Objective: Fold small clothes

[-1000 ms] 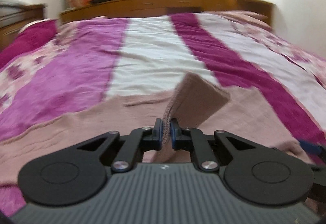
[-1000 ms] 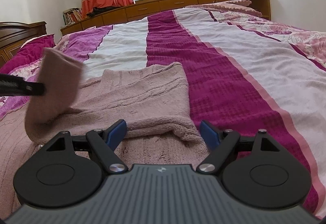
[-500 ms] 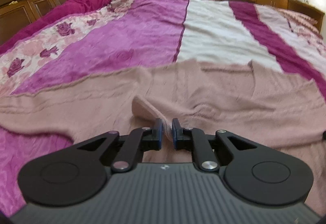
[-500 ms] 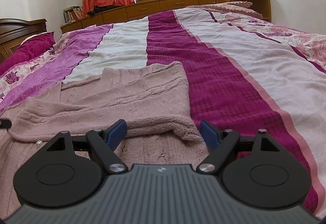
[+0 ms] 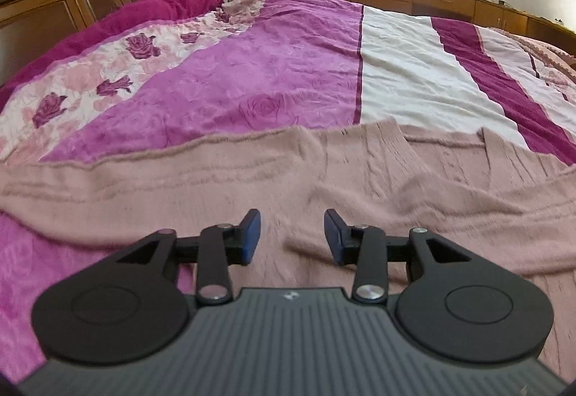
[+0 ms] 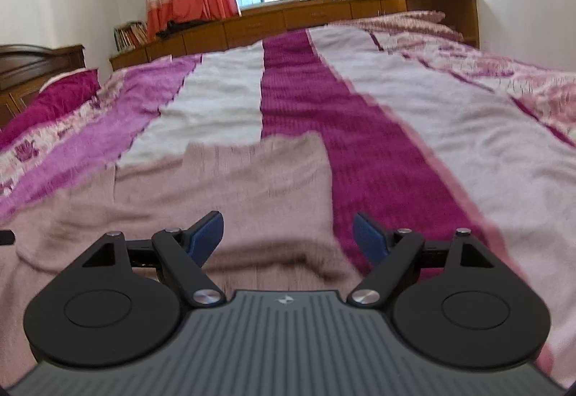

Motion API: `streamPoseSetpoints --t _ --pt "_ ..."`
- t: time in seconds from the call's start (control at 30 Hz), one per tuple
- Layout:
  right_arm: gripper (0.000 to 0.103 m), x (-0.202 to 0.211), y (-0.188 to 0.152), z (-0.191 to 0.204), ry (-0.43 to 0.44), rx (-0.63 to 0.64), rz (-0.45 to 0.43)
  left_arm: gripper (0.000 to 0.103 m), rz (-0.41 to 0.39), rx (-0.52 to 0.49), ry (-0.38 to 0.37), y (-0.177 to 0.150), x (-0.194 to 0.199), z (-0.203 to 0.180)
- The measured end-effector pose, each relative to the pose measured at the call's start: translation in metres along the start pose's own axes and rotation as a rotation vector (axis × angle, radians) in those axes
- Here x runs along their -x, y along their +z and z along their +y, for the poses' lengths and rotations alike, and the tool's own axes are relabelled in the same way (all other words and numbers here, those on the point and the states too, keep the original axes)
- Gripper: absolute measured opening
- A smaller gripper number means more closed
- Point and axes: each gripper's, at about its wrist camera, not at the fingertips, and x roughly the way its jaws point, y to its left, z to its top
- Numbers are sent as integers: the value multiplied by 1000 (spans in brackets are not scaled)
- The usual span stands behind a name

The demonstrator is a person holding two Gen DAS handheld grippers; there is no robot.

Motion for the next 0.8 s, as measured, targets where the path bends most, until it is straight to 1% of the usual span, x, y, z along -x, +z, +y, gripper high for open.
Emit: streamPoseSetpoints --t 0.17,0.3,0.4,0.5,0.6,0.7,0.73,0.77,0.8 --pt "84 -22 32 -8 22 -38 14 41 58 27 -56 14 -35 8" --pt "84 -59 51 -15 11 -72 64 41 102 89 -94 17 -58 13" --pt "84 -90 56 -18 3 -104 117 41 98 126 -169 17 -62 15" --pt "84 -110 53 -20 13 -111 151 41 98 125 -225 17 -65 14" --pt "84 -123 47 -20 21 -111 162 41 115 101 -209 15 -73 10" --pt "84 -131 44 -20 44 -106 151 42 124 83 -157 12 -75 5" --pt "84 -132 44 -21 57 -114 145 40 121 79 -151 12 -74 3" --pt "82 -132 43 -22 74 -126 137 33 118 74 -149 11 -72 1" --pt "78 -133 43 -23 88 -135 134 26 111 66 -152 11 -71 0"
